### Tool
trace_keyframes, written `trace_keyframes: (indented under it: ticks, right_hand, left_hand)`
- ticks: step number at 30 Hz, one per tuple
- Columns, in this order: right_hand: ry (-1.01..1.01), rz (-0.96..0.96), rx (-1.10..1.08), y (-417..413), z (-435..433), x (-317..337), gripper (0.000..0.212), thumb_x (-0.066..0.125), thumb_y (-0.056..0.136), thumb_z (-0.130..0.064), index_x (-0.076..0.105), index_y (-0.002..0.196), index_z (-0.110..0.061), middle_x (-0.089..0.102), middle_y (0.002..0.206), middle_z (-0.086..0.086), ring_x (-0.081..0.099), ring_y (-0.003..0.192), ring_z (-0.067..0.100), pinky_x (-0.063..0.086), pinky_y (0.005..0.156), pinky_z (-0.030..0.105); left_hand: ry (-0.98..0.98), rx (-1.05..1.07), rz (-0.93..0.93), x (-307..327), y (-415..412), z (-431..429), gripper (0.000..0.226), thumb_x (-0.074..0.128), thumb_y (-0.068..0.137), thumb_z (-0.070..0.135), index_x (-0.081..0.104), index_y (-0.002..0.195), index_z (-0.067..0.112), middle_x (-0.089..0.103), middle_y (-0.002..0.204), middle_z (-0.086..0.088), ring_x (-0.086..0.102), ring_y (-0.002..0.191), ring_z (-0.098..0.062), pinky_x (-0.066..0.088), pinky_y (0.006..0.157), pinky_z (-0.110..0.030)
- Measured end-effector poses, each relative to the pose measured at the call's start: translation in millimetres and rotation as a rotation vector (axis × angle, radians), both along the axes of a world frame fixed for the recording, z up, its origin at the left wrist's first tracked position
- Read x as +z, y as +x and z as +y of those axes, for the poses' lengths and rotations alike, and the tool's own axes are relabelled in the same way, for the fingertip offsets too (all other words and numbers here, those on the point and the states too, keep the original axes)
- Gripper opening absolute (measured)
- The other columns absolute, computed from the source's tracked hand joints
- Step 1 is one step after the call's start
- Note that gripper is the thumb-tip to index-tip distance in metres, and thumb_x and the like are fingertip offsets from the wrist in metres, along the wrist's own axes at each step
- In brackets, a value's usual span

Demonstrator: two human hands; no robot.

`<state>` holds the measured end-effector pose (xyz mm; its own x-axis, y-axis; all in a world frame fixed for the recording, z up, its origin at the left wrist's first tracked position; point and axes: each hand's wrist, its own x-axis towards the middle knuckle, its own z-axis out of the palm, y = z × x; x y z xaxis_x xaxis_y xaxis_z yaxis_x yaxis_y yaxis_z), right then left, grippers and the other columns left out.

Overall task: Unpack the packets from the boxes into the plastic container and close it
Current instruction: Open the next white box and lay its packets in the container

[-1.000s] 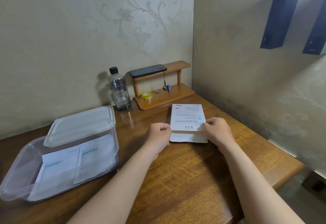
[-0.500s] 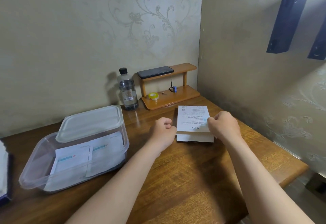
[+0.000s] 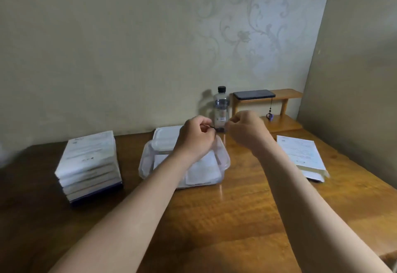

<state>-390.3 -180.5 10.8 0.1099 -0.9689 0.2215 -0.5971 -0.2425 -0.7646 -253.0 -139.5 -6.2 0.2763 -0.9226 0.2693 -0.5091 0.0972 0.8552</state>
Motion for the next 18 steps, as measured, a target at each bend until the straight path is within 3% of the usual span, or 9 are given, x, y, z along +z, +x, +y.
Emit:
trace_keyframes:
  ticks: [3, 7, 9, 11, 14, 18]
  right_hand:
    - [-0.022, 0.027, 0.067, 61, 15, 4, 0.024, 0.055, 0.080, -0.019, 0.060, 0.069, 0.001, 0.056, 0.058, 0.011, 0.050, 0.056, 0.023, 0.047, 0.055, 0.034]
    - [-0.029, 0.076, 0.201, 135, 39, 2, 0.020, 0.057, 0.084, -0.022, 0.069, 0.084, -0.007, 0.071, 0.077, 0.012, 0.066, 0.074, 0.032, 0.056, 0.071, 0.039]
    - [-0.015, 0.092, 0.271, 168, 49, -2, 0.022, 0.055, 0.084, -0.019, 0.070, 0.088, -0.004, 0.071, 0.082, 0.017, 0.067, 0.075, 0.033, 0.055, 0.068, 0.036]
    - [0.035, 0.107, 0.343, 200, 56, -7, 0.025, 0.051, 0.083, -0.017, 0.067, 0.087, 0.002, 0.069, 0.080, 0.021, 0.062, 0.067, 0.030, 0.050, 0.059, 0.032]
    - [0.057, 0.155, 0.394, 237, 64, -15, 0.015, 0.050, 0.082, -0.017, 0.055, 0.074, -0.005, 0.058, 0.066, 0.011, 0.056, 0.065, 0.028, 0.045, 0.058, 0.028]
    - [0.084, 0.209, 0.419, 266, 65, -22, 0.012, 0.044, 0.084, -0.013, 0.054, 0.090, -0.008, 0.056, 0.075, 0.002, 0.052, 0.069, 0.021, 0.040, 0.056, 0.026]
  left_hand:
    - [-0.033, 0.110, 0.011, 6, 48, 25, 0.021, 0.062, 0.090, 0.020, 0.067, 0.109, 0.025, 0.073, 0.102, 0.000, 0.069, 0.097, -0.021, 0.059, 0.092, -0.044]
    - [-0.049, 0.269, -0.107, 5, 114, 61, 0.027, 0.059, 0.098, 0.018, 0.065, 0.124, 0.018, 0.065, 0.117, 0.005, 0.058, 0.104, -0.011, 0.047, 0.090, -0.025]
    - [-0.041, 0.340, -0.134, 0, 148, 78, 0.024, 0.058, 0.098, 0.016, 0.066, 0.121, 0.016, 0.063, 0.114, 0.005, 0.057, 0.102, -0.011, 0.044, 0.087, -0.024]
    - [-0.047, 0.423, -0.128, -8, 183, 90, 0.022, 0.058, 0.095, 0.015, 0.066, 0.115, 0.015, 0.064, 0.115, 0.000, 0.059, 0.106, -0.017, 0.049, 0.095, -0.031]
    - [0.027, 0.535, -0.069, -25, 230, 99, 0.029, 0.056, 0.094, 0.014, 0.063, 0.122, 0.012, 0.059, 0.128, -0.010, 0.057, 0.119, -0.026, 0.048, 0.106, -0.044]
    - [0.086, 0.560, 0.014, -31, 254, 117, 0.046, 0.053, 0.091, 0.023, 0.057, 0.136, 0.014, 0.058, 0.137, -0.002, 0.058, 0.120, -0.020, 0.051, 0.100, -0.036]
